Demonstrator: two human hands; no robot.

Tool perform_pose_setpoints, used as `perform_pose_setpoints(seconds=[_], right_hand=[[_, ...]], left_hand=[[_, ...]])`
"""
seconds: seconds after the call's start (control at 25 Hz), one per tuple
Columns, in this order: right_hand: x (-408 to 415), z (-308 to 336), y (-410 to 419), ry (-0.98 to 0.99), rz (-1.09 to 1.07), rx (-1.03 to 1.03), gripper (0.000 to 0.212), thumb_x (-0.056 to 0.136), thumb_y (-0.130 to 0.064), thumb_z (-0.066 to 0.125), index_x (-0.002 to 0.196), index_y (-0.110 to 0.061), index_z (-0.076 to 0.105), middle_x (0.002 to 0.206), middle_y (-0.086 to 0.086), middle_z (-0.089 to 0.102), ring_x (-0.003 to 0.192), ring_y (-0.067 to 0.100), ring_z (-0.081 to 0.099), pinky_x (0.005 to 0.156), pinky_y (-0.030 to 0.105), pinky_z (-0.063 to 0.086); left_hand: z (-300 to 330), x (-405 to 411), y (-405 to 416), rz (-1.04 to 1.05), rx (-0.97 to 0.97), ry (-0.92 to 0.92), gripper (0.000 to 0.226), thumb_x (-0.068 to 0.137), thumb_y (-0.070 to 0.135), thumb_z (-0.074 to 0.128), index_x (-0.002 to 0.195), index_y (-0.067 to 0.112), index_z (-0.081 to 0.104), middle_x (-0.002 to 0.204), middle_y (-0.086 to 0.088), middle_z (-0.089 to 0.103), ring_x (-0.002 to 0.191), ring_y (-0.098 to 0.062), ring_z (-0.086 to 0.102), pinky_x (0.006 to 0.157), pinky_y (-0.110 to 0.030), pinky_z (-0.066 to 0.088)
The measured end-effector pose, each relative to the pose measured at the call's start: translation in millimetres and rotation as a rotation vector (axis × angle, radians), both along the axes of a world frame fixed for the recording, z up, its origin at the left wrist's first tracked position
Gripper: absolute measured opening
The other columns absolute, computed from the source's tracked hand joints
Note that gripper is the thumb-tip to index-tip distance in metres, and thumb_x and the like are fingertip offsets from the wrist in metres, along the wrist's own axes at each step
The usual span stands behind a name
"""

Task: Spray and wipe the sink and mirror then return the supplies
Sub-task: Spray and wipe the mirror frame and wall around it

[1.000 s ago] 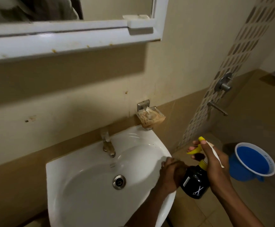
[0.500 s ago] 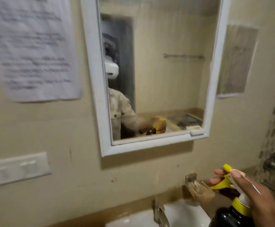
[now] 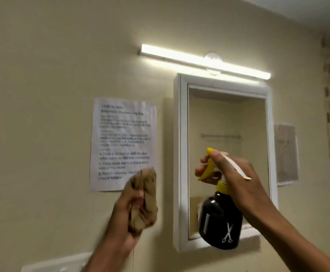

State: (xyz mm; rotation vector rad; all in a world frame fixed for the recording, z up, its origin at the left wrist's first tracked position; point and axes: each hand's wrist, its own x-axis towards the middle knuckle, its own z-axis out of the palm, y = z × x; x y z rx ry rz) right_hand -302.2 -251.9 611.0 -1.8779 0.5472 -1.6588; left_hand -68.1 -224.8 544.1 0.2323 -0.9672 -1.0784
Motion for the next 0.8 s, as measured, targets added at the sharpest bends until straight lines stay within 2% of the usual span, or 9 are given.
perform_pose_setpoints(seconds=[0.08,0.16,0.28,0.36,0.44,0.52,0.6,0.68,0.8], right_hand=[[18.4,27.7,-0.4,0.019,-0.134,-0.148,0.039,0.109,-0.032,0.055,0.089,-0.009,0.078,0.083,0.004,0.081,0.082,0.018,0.08,0.084,0.045,0.067],[28.3,46.9,-7.3,-0.001,-0.203,-0.201,0.039,0.11,-0.033,0.053,0.087,-0.01,0.076,0.079,0.004,0.08,0.077,0.018,0.08,0.082,0.049,0.067],[36.3,63.7,-10.6,-0.035,-0.261,-0.2,0.041,0.11,-0.032,0.053,0.086,-0.007,0.076,0.075,0.005,0.08,0.075,0.02,0.079,0.083,0.051,0.066],[37.4,64.0,-14.6,-0.058,-0.263,-0.162,0.041,0.109,-0.032,0.054,0.086,-0.006,0.076,0.075,0.008,0.08,0.073,0.02,0.08,0.083,0.049,0.067],[35.7,59.4,-16.4,-0.061,-0.267,-0.146,0.041,0.108,-0.031,0.055,0.084,-0.006,0.077,0.073,0.01,0.08,0.071,0.022,0.08,0.08,0.049,0.067],[32.2,55.4,-16.6,-0.044,-0.281,-0.151,0.041,0.108,-0.029,0.055,0.082,-0.005,0.076,0.069,0.012,0.078,0.065,0.023,0.079,0.071,0.045,0.068],[27.8,52.0,-13.7,-0.019,-0.311,-0.156,0.04,0.109,-0.028,0.055,0.082,-0.005,0.075,0.064,0.015,0.075,0.056,0.019,0.075,0.057,0.034,0.063],[22.5,46.0,-12.1,0.002,-0.277,-0.126,0.039,0.109,-0.028,0.055,0.085,-0.005,0.075,0.066,0.017,0.075,0.056,0.018,0.075,0.056,0.027,0.061],[17.2,23.9,-10.5,0.067,-0.163,-0.019,0.039,0.109,-0.034,0.056,0.092,-0.005,0.076,0.074,0.015,0.08,0.069,0.026,0.081,0.067,0.038,0.067]], left_hand=[[78.8,8.7,-8.9,0.074,-0.121,-0.012,0.038,0.08,-0.002,0.05,0.109,0.014,0.069,0.105,-0.004,0.072,0.083,-0.01,0.071,0.06,-0.018,0.056],[143.6,8.3,-13.8,0.211,-0.231,-0.125,0.036,0.089,-0.005,0.043,0.119,0.009,0.059,0.097,-0.006,0.069,0.075,-0.012,0.067,0.047,-0.018,0.05],[187.9,7.8,-30.7,0.434,-0.287,-0.245,0.031,0.093,0.001,0.049,0.123,0.005,0.057,0.09,-0.015,0.07,0.063,-0.019,0.062,0.041,-0.019,0.042],[205.9,4.6,-37.4,0.583,-0.274,-0.294,0.032,0.088,0.013,0.059,0.119,0.014,0.06,0.101,-0.021,0.071,0.066,-0.025,0.063,0.041,-0.022,0.044],[211.1,0.1,-43.7,0.667,-0.253,-0.34,0.034,0.078,0.026,0.065,0.111,0.024,0.063,0.108,-0.016,0.072,0.086,-0.03,0.072,0.058,-0.037,0.06],[209.8,-1.6,-49.2,0.745,-0.242,-0.38,0.034,0.071,0.034,0.066,0.104,0.031,0.063,0.108,-0.009,0.072,0.097,-0.028,0.072,0.077,-0.045,0.062],[209.0,-0.2,-54.4,0.774,-0.251,-0.41,0.032,0.065,0.041,0.068,0.097,0.04,0.063,0.11,-0.008,0.071,0.099,-0.027,0.072,0.083,-0.047,0.061],[208.8,-0.3,-58.0,0.796,-0.251,-0.426,0.03,0.066,0.043,0.069,0.096,0.044,0.063,0.117,-0.011,0.067,0.102,-0.027,0.07,0.086,-0.049,0.059],[205.8,-1.5,-62.1,0.949,-0.23,-0.505,0.034,0.077,0.039,0.069,0.109,0.035,0.057,0.125,-0.015,0.054,0.109,-0.027,0.06,0.09,-0.046,0.057]])
